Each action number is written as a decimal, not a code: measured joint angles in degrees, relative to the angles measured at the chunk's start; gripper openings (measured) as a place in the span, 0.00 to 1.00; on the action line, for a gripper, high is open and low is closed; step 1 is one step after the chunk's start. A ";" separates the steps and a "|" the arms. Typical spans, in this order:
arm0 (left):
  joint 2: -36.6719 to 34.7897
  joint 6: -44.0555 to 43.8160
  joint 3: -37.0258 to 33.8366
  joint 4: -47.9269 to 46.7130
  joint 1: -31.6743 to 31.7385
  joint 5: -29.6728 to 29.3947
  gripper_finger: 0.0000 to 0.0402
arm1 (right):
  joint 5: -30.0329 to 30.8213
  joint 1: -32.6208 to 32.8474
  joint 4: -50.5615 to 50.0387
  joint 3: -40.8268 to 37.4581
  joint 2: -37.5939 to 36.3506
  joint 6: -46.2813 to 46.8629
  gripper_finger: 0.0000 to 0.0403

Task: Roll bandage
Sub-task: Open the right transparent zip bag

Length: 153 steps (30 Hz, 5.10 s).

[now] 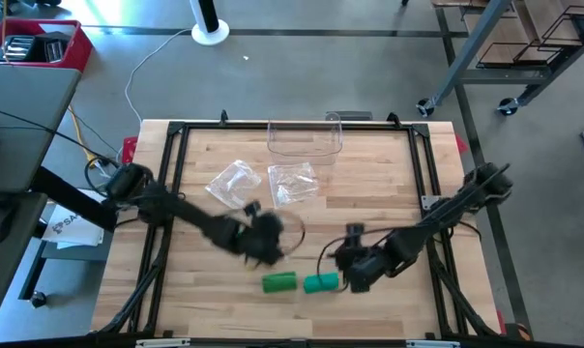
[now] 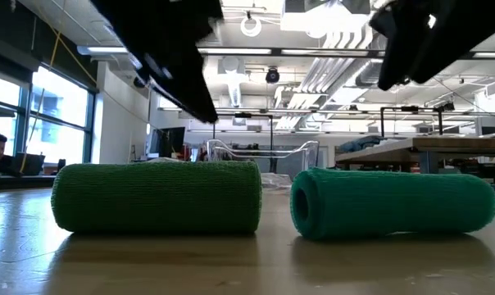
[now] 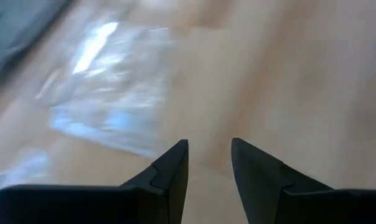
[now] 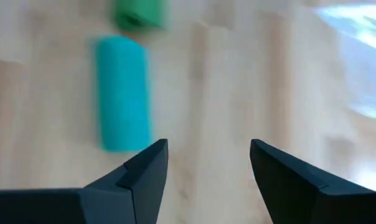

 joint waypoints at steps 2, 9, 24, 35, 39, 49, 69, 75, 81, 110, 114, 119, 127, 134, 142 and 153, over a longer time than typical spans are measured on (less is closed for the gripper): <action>0.00 0.57 0.00 -1.71 5.17 0.28 0.29 | 4.43 0.00 -1.18 -3.03 -2.70 1.99 0.55; 3.21 9.53 0.02 2.01 21.41 14.97 0.29 | 10.91 -2.07 16.87 -19.01 -10.33 6.75 0.55; 8.00 7.44 0.06 24.16 18.24 37.32 0.29 | -0.52 -8.64 45.24 -27.84 -10.67 -8.02 0.55; 5.68 -0.21 0.01 9.56 8.29 19.82 0.29 | -9.83 -13.30 54.96 -25.73 5.32 -22.15 0.55; 5.68 -6.07 0.00 5.02 2.16 15.27 0.29 | -8.58 -15.91 51.97 -20.19 12.21 -24.71 0.55; 5.23 -13.32 0.02 5.10 -9.59 3.65 0.29 | -7.66 -17.14 32.15 -7.35 18.55 -19.46 0.19; 4.48 19.04 0.02 26.68 -23.92 -30.04 0.29 | 14.67 9.79 24.44 -11.21 -15.24 -2.62 0.00; 4.48 29.33 0.02 38.95 -22.11 -19.43 0.29 | 8.04 14.24 39.38 -12.11 -18.73 -15.20 0.00; 4.50 47.76 0.02 58.82 -18.30 -3.99 0.29 | -8.37 15.78 51.68 -12.11 -18.80 -24.29 0.00; 4.52 52.54 0.04 79.77 -12.47 26.64 0.29 | -5.16 21.77 61.25 -12.11 -18.80 -36.93 0.00; 4.97 47.94 0.04 80.22 -10.87 25.82 0.29 | -5.96 21.77 61.79 -12.08 -18.80 -37.10 0.00; 5.03 49.21 0.02 80.09 -9.68 25.40 0.29 | -6.03 21.77 61.88 -12.08 -18.78 -37.03 0.00; 5.03 50.13 0.02 83.13 -8.47 26.94 0.30 | -6.03 21.77 61.84 -12.08 -18.78 -36.13 0.00; 5.03 51.28 0.02 84.52 -7.70 36.58 0.44 | -6.03 21.75 61.83 -12.08 -18.76 -36.64 0.00; 5.03 57.74 0.02 88.82 -10.21 33.80 0.50 | -6.03 21.40 61.82 -12.06 -18.73 -36.89 0.00; 7.21 57.71 0.04 92.12 -10.89 30.15 0.41 | -6.00 19.47 63.25 -12.02 -18.73 -36.93 0.00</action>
